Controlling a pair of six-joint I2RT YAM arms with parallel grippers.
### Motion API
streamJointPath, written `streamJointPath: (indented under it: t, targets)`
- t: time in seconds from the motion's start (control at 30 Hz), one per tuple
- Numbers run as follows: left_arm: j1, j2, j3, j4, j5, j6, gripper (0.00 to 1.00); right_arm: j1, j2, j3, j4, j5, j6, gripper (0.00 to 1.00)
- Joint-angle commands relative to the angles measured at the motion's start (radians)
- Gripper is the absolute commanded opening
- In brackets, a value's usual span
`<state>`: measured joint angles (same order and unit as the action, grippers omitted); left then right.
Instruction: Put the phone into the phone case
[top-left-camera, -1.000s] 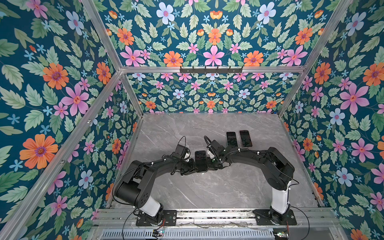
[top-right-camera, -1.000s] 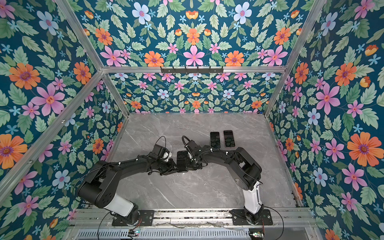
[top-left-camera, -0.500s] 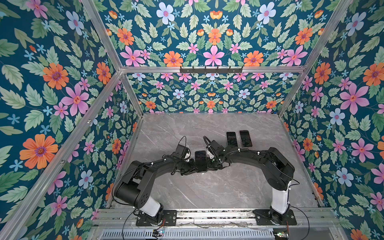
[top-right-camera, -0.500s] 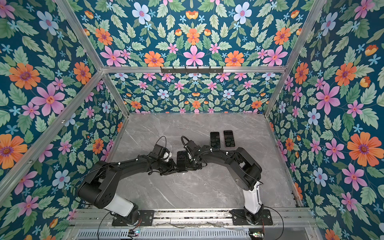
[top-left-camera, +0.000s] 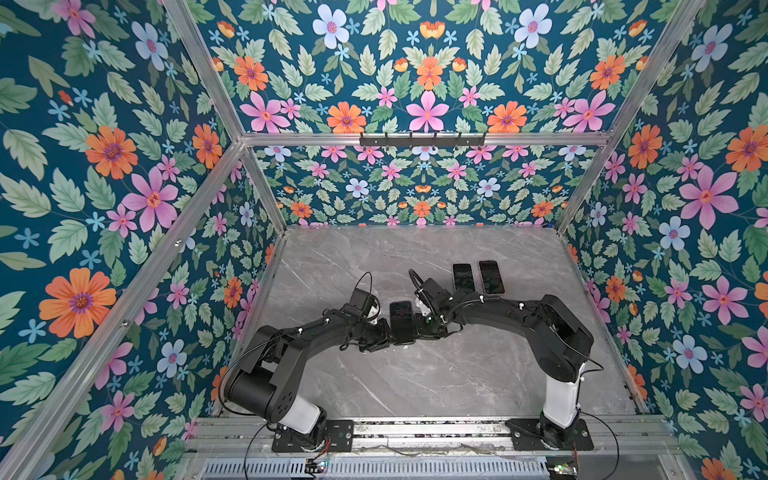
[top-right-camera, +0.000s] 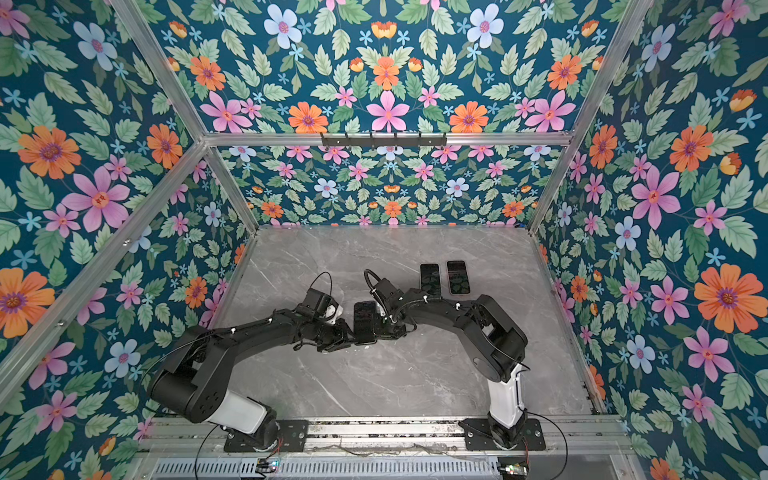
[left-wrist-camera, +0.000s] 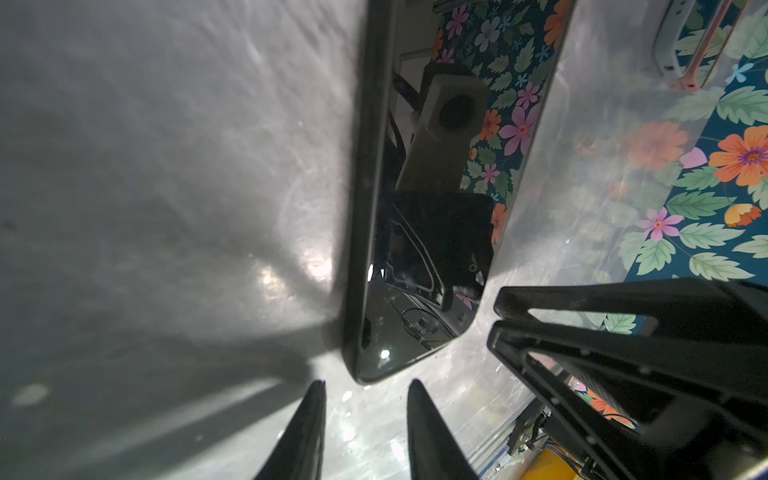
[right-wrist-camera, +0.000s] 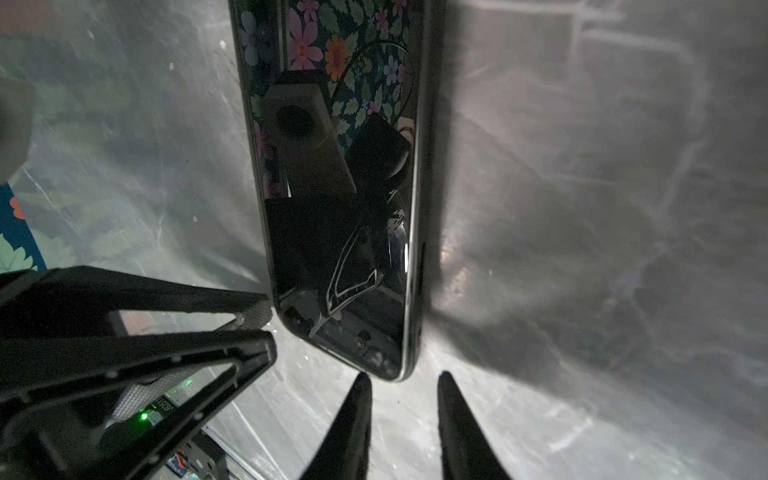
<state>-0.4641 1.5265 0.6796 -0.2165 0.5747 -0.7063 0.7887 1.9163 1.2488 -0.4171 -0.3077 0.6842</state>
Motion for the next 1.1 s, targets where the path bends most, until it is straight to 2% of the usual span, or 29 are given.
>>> streamJointPath:
  t: [0.0, 0.2, 0.63, 1.07]
  targets:
    - [0.001, 0.010, 0.000, 0.014, 0.012, 0.002, 0.35, -0.005, 0.017, 0.006, 0.018, -0.025, 0.001, 0.30]
    - [0.001, 0.021, -0.003, 0.028, 0.018, -0.001, 0.35, -0.005, 0.047, 0.003, 0.050, -0.060, 0.011, 0.28]
    - [-0.002, 0.032, -0.018, 0.077, 0.030, -0.025, 0.35, -0.004, 0.052, -0.006, 0.072, -0.074, 0.020, 0.16]
    - [-0.002, 0.020, 0.016, -0.014, -0.039, 0.010, 0.31, -0.005, 0.022, -0.019, 0.064, -0.057, 0.022, 0.12]
